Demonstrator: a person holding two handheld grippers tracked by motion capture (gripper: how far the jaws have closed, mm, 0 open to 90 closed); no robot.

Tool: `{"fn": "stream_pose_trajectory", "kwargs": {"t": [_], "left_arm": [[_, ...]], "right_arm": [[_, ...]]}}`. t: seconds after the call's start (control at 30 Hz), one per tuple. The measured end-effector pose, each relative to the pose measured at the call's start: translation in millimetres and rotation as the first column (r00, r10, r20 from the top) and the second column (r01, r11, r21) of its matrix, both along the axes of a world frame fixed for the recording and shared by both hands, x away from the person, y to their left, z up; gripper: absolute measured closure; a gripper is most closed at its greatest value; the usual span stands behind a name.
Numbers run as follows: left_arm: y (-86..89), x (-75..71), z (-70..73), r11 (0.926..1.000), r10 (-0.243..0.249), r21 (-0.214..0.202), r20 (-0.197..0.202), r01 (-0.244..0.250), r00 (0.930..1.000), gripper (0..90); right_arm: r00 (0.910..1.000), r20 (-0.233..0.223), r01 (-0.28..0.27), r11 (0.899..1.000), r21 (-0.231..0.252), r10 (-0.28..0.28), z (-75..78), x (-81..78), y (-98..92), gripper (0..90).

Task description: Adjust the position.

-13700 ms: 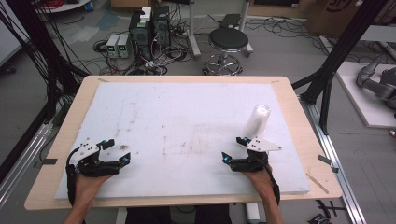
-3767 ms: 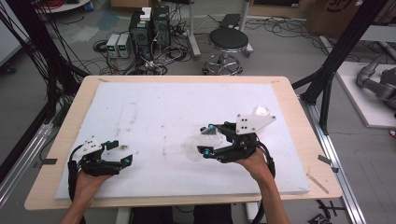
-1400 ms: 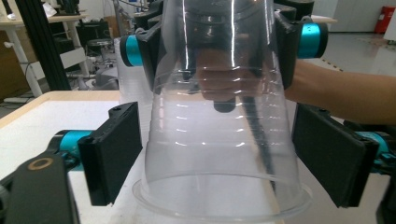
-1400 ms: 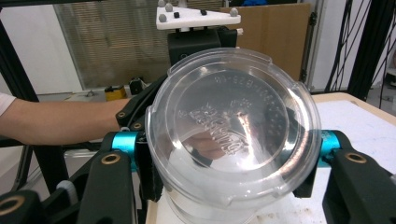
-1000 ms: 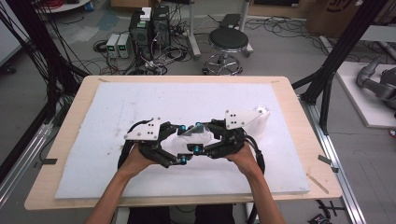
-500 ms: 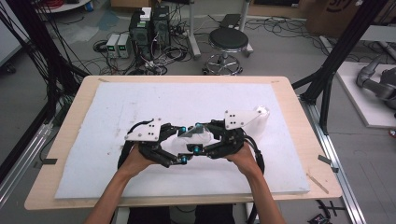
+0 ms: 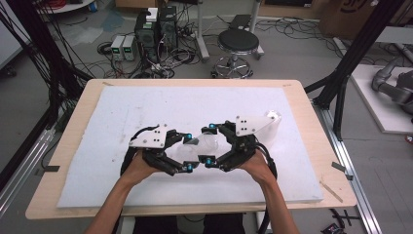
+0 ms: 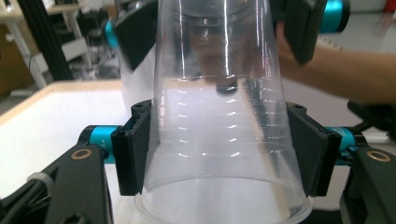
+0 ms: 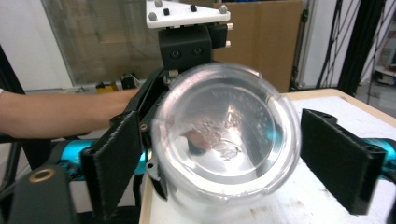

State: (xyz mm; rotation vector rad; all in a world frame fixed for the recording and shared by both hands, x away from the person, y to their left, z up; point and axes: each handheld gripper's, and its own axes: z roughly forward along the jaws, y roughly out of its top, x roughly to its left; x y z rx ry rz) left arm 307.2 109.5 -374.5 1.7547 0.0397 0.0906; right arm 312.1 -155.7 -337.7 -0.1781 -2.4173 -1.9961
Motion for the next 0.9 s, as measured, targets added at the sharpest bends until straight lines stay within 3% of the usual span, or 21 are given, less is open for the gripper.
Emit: {"fn": "stream_pose_trajectory", "kwargs": {"t": [0.1, 0.17, 0.2, 0.27, 0.3, 0.37, 0.47, 0.53, 0.6, 0.67, 0.7, 0.73, 0.8, 0.9], "left_arm": [[6.8, -0.9, 4.0, 0.9961, 0.008, 0.088, -0.02, -0.006, 0.9998, 32.1], [11.5, -1.2, 7.9, 0.9894, 0.006, 0.145, -0.031, -0.002, 0.9995, 32.1], [14.7, -0.8, 10.9, 0.98, 0.006, 0.199, -0.03, 0.0, 0.9995, 32.1], [17.5, -0.9, 14.7, 0.9646, 0.015, 0.264, -0.037, -0.004, 0.9992, 32.0], [19.2, -0.7, 18.0, 0.9507, 0.017, 0.31, -0.035, -0.005, 0.9992, 32.1], [20.1, -1.0, 22.5, 0.9334, 0.017, 0.359, -0.039, -0.002, 0.9991, 32.1], [18.6, -2.2, 31.2, 0.901, 0.007, 0.434, -0.04, 0.011, 0.9992, 32.1], [16.7, -2.5, 37.0, 0.8841, 0.004, 0.467, -0.06, 0.025, 0.9982, 32.1], [14.7, -2.1, 42.4, 0.8605, 0.006, 0.509, -0.067, 0.029, 0.9977, 32.3], [12.1, -1.5, 46.8, 0.835, 0.003, 0.549, -0.068, 0.035, 0.9977, 32.5], [10.9, -1.5, 47.8, 0.8298, 0.005, 0.557, -0.071, 0.036, 0.9975, 32.7], [9.1, -1.4, 50.0, 0.815, -0.001, 0.578, -0.077, 0.045, 0.997, 32.8], [5.8, -1.2, 51.4, 0.7966, -0.009, 0.602, -0.083, 0.058, 0.9965, 33.0], [0.8, -1.0, 51.8, 0.7569, -0.015, 0.65, -0.09, 0.07, 0.9958, 33.0]], "right_arm": [[0.9994, 0.029, 0.023, 0.998, -0.063, -0.021, 2.1, -3.7, -0.8, 14.2], [0.9989, 0.039, 0.028, 0.995, -0.094, -0.025, 3.3, -5.9, -0.4, 14.1], [0.9988, 0.044, 0.028, 0.994, -0.109, -0.023, 4.0, -7.4, 0.1, 14.1], [0.9983, 0.053, 0.033, 0.986, -0.162, -0.025, 6.1, -11.1, 1.9, 14.1], [0.9977, 0.063, 0.037, 0.983, -0.182, -0.026, 7.0, -11.7, 2.7, 14.1], [0.996, 0.083, 0.052, 0.966, -0.252, -0.032, 10.1, -13.9, 5.5, 14.1], [0.9952, 0.096, 0.053, 0.935, -0.352, -0.021, 15.9, -16.3, 11.7, 14.2], [0.9947, 0.103, 0.053, 0.911, -0.41, -0.012, 20.2, -17.2, 16.0, 14.2], [0.9938, 0.111, 0.048, 0.885, -0.462, 0.004, 24.3, -17.3, 20.3, 14.2], [0.9936, 0.112, 0.045, 0.861, -0.506, 0.014, 27.7, -17.0, 24.2, 14.2], [0.9938, 0.11, 0.043, 0.849, -0.526, 0.018, 29.3, -16.8, 26.0, 14.2], [0.9933, 0.113, 0.04, 0.841, -0.54, 0.025, 30.2, -16.2, 27.5, 14.2], [0.9937, 0.108, 0.039, 0.812, -0.582, 0.03, 32.0, -15.9, 31.5, 14.2], [0.9942, 0.1, 0.032, 0.778, -0.628, 0.04, 32.3, -15.6, 36.0, 14.3]]}}
